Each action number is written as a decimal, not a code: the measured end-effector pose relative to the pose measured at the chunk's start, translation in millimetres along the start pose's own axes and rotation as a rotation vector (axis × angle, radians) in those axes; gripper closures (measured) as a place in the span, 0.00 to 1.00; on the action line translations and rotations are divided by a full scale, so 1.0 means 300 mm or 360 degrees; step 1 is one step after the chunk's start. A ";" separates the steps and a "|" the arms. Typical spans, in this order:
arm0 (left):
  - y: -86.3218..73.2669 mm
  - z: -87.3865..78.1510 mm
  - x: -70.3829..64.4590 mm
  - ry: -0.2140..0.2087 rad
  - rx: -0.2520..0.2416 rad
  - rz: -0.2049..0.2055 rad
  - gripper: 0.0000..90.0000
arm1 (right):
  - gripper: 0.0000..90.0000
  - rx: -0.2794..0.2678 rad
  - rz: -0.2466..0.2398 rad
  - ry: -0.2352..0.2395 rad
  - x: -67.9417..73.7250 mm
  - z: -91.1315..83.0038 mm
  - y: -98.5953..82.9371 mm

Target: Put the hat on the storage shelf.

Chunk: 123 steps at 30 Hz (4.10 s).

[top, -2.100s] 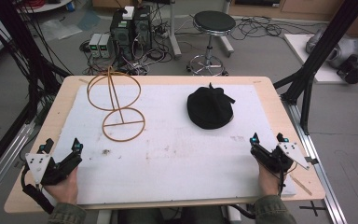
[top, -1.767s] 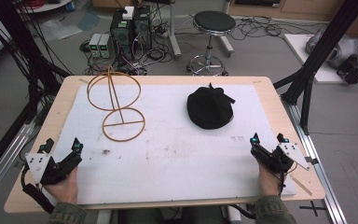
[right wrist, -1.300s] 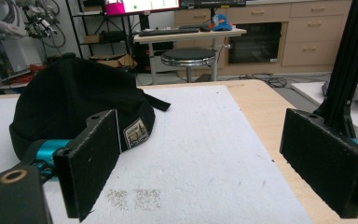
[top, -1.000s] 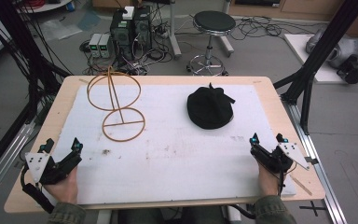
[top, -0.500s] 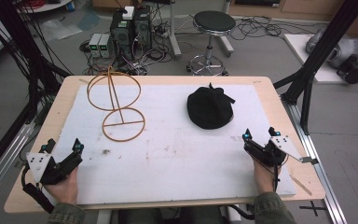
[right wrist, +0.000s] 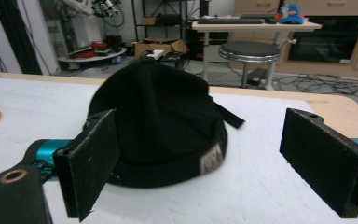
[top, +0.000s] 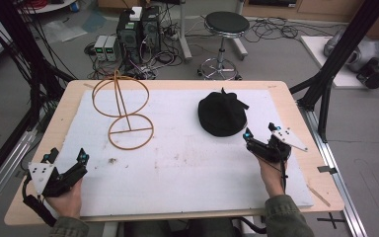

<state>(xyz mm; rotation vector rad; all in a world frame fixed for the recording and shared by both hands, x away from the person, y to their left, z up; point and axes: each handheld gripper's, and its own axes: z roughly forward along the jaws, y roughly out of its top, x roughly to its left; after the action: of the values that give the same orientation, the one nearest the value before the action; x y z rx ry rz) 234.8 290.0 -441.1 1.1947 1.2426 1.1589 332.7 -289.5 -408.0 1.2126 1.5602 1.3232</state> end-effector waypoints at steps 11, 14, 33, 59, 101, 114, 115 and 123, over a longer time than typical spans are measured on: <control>0.000 0.034 -0.016 -0.0028 0.0008 -0.0023 0.19 | 0.13 0.0058 -0.0001 0.0049 0.025 0.084 0.073; -0.001 0.037 -0.018 -0.0032 0.0007 -0.0026 0.19 | 0.13 0.0078 -0.0004 0.0062 0.028 0.097 0.080; 0.001 0.031 -0.017 -0.0038 0.0005 -0.0021 0.19 | 0.13 0.0306 -0.0091 0.0166 0.065 0.238 0.134; -0.005 0.035 -0.028 -0.0080 0.0026 -0.0017 0.19 | 0.13 0.0650 -0.0161 0.0142 0.084 0.405 0.146; -0.011 0.045 -0.025 -0.0100 0.0065 -0.0016 0.19 | 0.96 0.0801 -0.0181 0.0190 0.113 0.451 0.122; -0.012 0.046 -0.024 -0.0116 0.0064 -0.0027 0.19 | 0.96 0.0697 -0.0118 0.0227 0.119 0.424 0.149; -0.012 0.046 -0.024 -0.0118 0.0064 -0.0029 0.19 | 0.96 0.0697 -0.0118 0.0227 0.119 0.424 0.149; -0.013 0.048 -0.025 -0.0128 0.0075 -0.0032 0.19 | 0.96 0.0463 -0.0137 0.0334 0.145 0.349 0.215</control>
<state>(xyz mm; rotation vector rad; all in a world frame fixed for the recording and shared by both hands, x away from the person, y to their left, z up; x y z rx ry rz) 249.1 282.2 -445.0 1.2491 1.2241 1.0621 431.7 -217.5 -363.1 1.1918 1.9873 1.2290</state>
